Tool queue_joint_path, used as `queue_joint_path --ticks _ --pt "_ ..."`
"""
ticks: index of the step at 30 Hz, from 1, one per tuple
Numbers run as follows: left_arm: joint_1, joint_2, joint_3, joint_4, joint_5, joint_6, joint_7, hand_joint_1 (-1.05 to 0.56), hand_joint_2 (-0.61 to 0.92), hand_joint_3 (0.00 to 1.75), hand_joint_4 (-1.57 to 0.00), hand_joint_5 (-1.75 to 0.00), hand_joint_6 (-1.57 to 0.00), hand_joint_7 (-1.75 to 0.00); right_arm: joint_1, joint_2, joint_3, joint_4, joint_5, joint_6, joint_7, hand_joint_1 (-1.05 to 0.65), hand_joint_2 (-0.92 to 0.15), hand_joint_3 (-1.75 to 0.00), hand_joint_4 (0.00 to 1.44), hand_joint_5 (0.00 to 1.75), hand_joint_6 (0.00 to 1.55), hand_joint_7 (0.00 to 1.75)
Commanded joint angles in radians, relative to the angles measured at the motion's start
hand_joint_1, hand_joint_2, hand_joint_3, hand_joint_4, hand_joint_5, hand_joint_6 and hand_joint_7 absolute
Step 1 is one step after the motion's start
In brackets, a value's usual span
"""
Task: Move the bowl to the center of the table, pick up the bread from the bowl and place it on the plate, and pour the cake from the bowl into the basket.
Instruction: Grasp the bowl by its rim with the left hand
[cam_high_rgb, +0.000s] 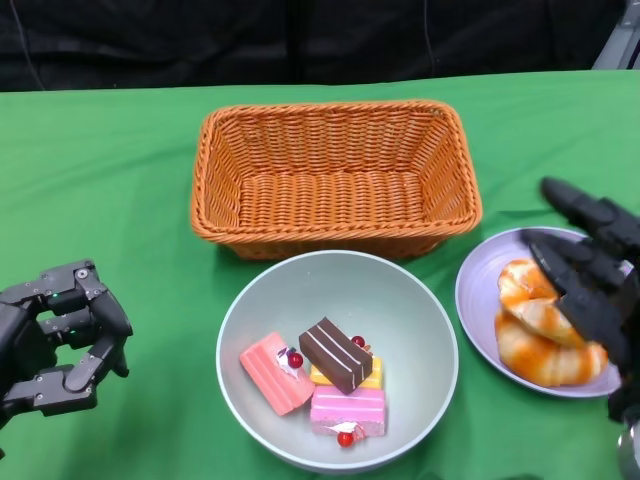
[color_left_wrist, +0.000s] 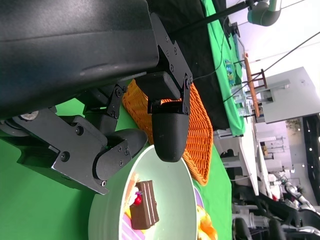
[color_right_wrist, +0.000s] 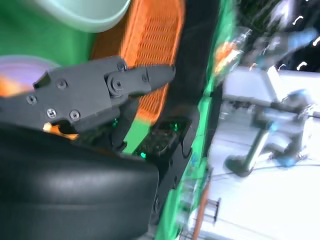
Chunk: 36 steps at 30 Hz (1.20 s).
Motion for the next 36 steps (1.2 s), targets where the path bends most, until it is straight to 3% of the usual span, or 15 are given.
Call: queue_joint_path --ticks 1,4,6,8,10,13,15,17,19,22,25,29,36 --pt "0.000 0.017 0.004 0.013 0.012 -0.025 0.000 0.00 0.56 1.09 -0.72 -1.67 -0.73 -1.41 0.076 -0.009 0.020 -0.095 0.029 0.001 0.048 -0.17 -0.83 -0.39 0.83 1.21 0.95 0.70" --pt "-0.009 0.022 0.006 0.041 0.021 -0.078 -0.011 -0.03 0.61 0.97 -0.71 -1.58 -0.74 -1.27 0.143 -0.007 0.047 -0.177 0.030 0.028 0.075 -0.18 -0.76 -0.55 0.76 1.45 0.83 1.01" --pt "-0.015 0.023 0.006 0.061 0.030 -0.130 -0.014 -0.04 0.65 0.88 -0.70 -1.54 -0.76 -1.18 0.168 -0.005 0.055 -0.208 0.032 0.043 0.082 -0.18 -0.73 -0.60 0.74 1.50 0.79 1.08" --pt "-0.014 0.023 0.002 0.060 0.044 -0.197 -0.016 -0.16 0.68 0.62 -0.73 -1.16 -0.80 -0.74 0.204 -0.007 0.063 -0.242 0.031 0.055 0.091 -0.19 -0.68 -0.70 0.74 1.53 0.77 1.13" --pt "-0.012 0.028 -0.005 0.061 0.059 -0.257 -0.024 -0.27 0.81 0.27 -0.74 -0.82 -0.86 -0.31 0.227 -0.008 0.066 -0.260 0.030 0.059 0.096 -0.19 -0.64 -0.79 0.76 1.53 0.77 1.15" --pt "-0.005 0.066 -0.031 0.052 0.117 -0.402 -0.053 -0.36 0.90 0.06 -0.71 -0.35 -0.78 -0.04 0.256 -0.002 0.066 -0.271 0.047 0.054 0.107 -0.18 -0.62 -0.88 0.75 1.54 0.75 1.17" --pt "-0.011 0.096 -0.051 0.056 0.179 -0.539 -0.060 -0.41 0.92 0.02 -0.65 -0.18 -0.70 -0.01 0.266 0.000 0.062 -0.268 0.065 0.047 0.116 -0.17 -0.63 -0.89 0.75 1.55 0.75 1.17" --pt "-0.026 0.116 -0.071 0.069 0.227 -0.660 -0.054 -0.44 0.92 0.01 -0.63 -0.12 -0.67 0.00 0.270 0.001 0.058 -0.265 0.078 0.046 0.120 -0.17 -0.63 -0.89 0.74 1.55 0.75 1.16" --pt "-0.049 0.131 -0.097 0.085 0.269 -0.796 -0.044 -0.45 0.87 0.00 -0.65 -0.10 -0.68 -0.01 0.270 0.002 0.054 -0.261 0.087 0.046 0.122 -0.18 -0.64 -0.89 0.74 1.57 0.74 1.17" --pt "-0.065 0.146 -0.118 0.121 0.291 -0.869 -0.016 -0.45 0.85 0.00 -0.66 -0.09 -0.68 -0.01 0.270 0.001 0.053 -0.259 0.091 0.046 0.123 -0.18 -0.64 -0.89 0.73 1.59 0.73 1.17" --pt "-0.112 0.166 -0.179 0.159 0.296 -1.013 -0.006 -0.45 0.80 0.00 -0.77 -0.12 -0.77 -0.04 0.266 0.021 0.052 -0.259 0.109 0.079 0.106 -0.19 -0.73 -0.72 0.71 1.60 0.73 1.17" --pt "-0.181 0.174 -0.244 0.265 0.291 -1.196 0.042 -0.46 0.80 0.00 -0.89 -0.14 -0.86 -0.05 0.267 0.045 0.048 -0.264 0.136 0.101 0.095 -0.18 -0.76 -0.68 0.69 1.61 0.70 1.21" --pt "-0.229 0.206 -0.291 0.331 0.349 -1.264 0.106 -0.46 0.80 0.00 -0.92 -0.11 -0.88 -0.03 0.267 0.059 0.043 -0.269 0.158 0.115 0.093 -0.17 -0.76 -0.70 0.68 1.61 0.68 1.25"
